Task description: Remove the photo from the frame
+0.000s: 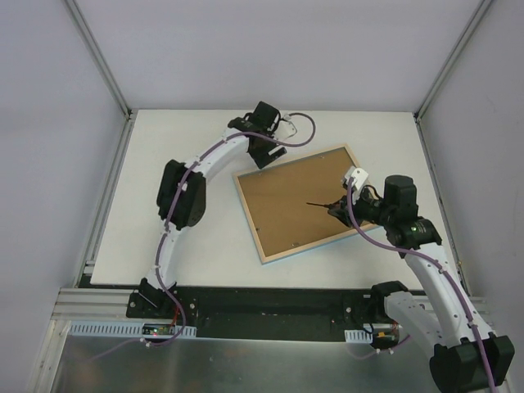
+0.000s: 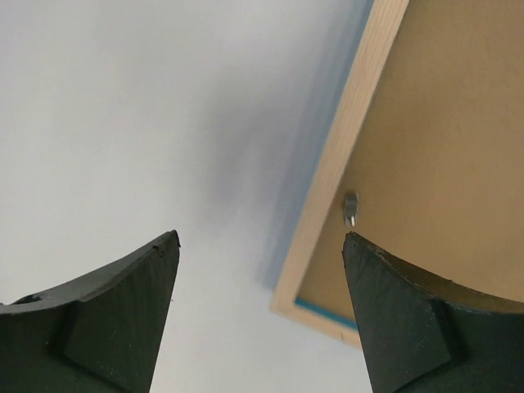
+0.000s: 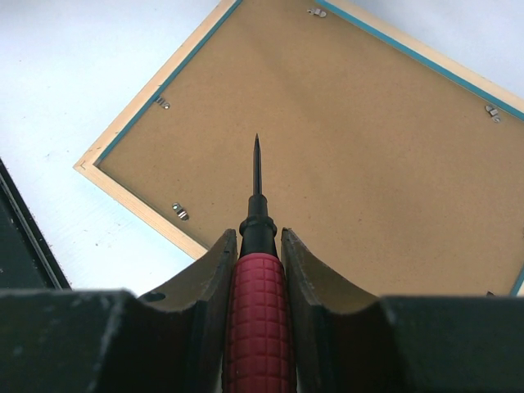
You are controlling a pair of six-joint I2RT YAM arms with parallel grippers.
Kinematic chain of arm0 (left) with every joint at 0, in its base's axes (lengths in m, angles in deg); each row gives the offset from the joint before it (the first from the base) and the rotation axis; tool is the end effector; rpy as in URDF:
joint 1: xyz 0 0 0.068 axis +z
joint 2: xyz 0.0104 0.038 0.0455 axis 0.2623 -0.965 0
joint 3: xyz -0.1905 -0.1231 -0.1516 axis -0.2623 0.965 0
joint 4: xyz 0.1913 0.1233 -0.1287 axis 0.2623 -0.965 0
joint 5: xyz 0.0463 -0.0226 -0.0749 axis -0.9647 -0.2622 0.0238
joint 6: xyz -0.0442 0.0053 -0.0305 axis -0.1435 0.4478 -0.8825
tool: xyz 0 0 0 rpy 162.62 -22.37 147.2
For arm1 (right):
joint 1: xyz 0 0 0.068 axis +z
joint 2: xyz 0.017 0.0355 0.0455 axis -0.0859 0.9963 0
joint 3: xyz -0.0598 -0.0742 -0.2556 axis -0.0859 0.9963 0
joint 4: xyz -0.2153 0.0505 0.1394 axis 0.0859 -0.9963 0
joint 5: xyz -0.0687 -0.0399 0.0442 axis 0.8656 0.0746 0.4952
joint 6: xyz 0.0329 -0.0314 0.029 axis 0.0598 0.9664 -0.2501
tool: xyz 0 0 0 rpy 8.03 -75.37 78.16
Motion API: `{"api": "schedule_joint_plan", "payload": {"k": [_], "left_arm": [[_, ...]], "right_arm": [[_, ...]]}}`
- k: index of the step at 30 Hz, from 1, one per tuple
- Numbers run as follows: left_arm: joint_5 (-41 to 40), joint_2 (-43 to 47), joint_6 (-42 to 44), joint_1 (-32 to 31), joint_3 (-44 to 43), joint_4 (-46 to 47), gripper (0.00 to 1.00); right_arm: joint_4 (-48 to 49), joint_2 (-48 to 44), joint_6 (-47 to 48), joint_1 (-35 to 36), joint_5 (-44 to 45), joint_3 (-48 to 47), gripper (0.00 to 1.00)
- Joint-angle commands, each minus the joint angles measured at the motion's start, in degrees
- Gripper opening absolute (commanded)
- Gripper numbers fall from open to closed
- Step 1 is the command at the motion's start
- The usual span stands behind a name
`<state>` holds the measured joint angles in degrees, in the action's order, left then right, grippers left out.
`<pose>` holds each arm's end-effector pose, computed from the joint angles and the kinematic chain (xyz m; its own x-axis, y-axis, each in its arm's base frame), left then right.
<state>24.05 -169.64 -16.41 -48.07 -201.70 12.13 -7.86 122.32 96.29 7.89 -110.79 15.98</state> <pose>0.4481 -0.2866 0.2273 -0.2206 0.8189 -0.5298 0.7633 0.4831 0.4289 0.1711 0.0613 0.2961 0.1094 -0.4885 -0.8656 -0.8232 0.4435 -0.3544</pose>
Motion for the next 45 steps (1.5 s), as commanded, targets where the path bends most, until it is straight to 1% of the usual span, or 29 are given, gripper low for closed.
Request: {"api": "schedule_joint_plan", "payload": {"k": [1, 5, 9, 11, 13, 16, 17, 22, 25, 29, 37, 39, 41, 45], "left_arm": [[3.00, 20.12, -13.52, 3.15, 11.68, -0.11, 0.79], [0.19, 26.20, -20.29, 4.91, 25.04, -1.16, 0.77], [3.87, 28.23, -26.53, 7.72, 31.30, -3.36, 0.73], [7.64, 27.89, -29.34, 9.04, 32.45, -3.88, 0.71], [10.29, 26.75, -32.50, 9.92, 32.72, -4.24, 0.69], [14.68, 24.47, -34.46, 10.27, 32.63, -4.76, 0.68], [16.34, 23.67, -36.81, 10.27, 32.37, -4.85, 0.68], [21.18, 18.75, -39.37, 10.36, 29.12, -5.29, 0.70], [22.77, 16.12, -40.61, 10.27, 27.36, -5.73, 0.69], [21.55, 13.39, -41.40, 10.10, 26.83, -6.26, 0.65], [17.51, 12.51, -41.49, 9.40, 27.36, -6.43, 0.56], [17.06, 11.89, -41.23, 9.40, 26.31, -6.44, 0.47], [16.98, 11.10, -40.35, 9.39, 25.25, -6.44, 0.38], [14.87, 9.17, -37.89, 9.39, 22.97, -6.44, 0.36]], "right_arm": [[3.81, -0.91, -0.55, -0.08, -3.88, 0.65, 0.01], [4.16, -1.26, -0.11, 0.36, -3.88, 0.82, 0.01], [4.16, -2.22, -0.11, 0.54, -3.70, 1.09, 0.01], [4.16, -2.57, -0.29, 0.54, -3.97, 1.09, 0.01], [4.16, -2.93, -0.29, 0.45, -3.97, 1.18, 0.01], [3.90, -3.19, -0.29, 0.45, -4.05, 1.18, 0.01], [3.81, -3.10, -0.20, 0.54, -4.05, 1.26, 0.01], [3.72, -2.14, 0.15, 0.54, -4.41, 1.26, 0.01], [3.64, -1.87, 0.50, 0.54, -4.41, 1.44, 0.01], [3.81, -1.35, 0.59, 0.54, -4.67, 1.44, 0.01], [4.34, -0.47, 0.50, 1.33, -4.67, 1.27, 0.01], [4.34, -0.03, 0.68, 2.21, -4.32, 0.92, 0.01], [3.82, 0.85, 1.99, 3.96, -3.71, 0.13, 0.01], [0.13, 4.62, 7.34, 9.84, -0.11, -2.86, 0.01]]}}
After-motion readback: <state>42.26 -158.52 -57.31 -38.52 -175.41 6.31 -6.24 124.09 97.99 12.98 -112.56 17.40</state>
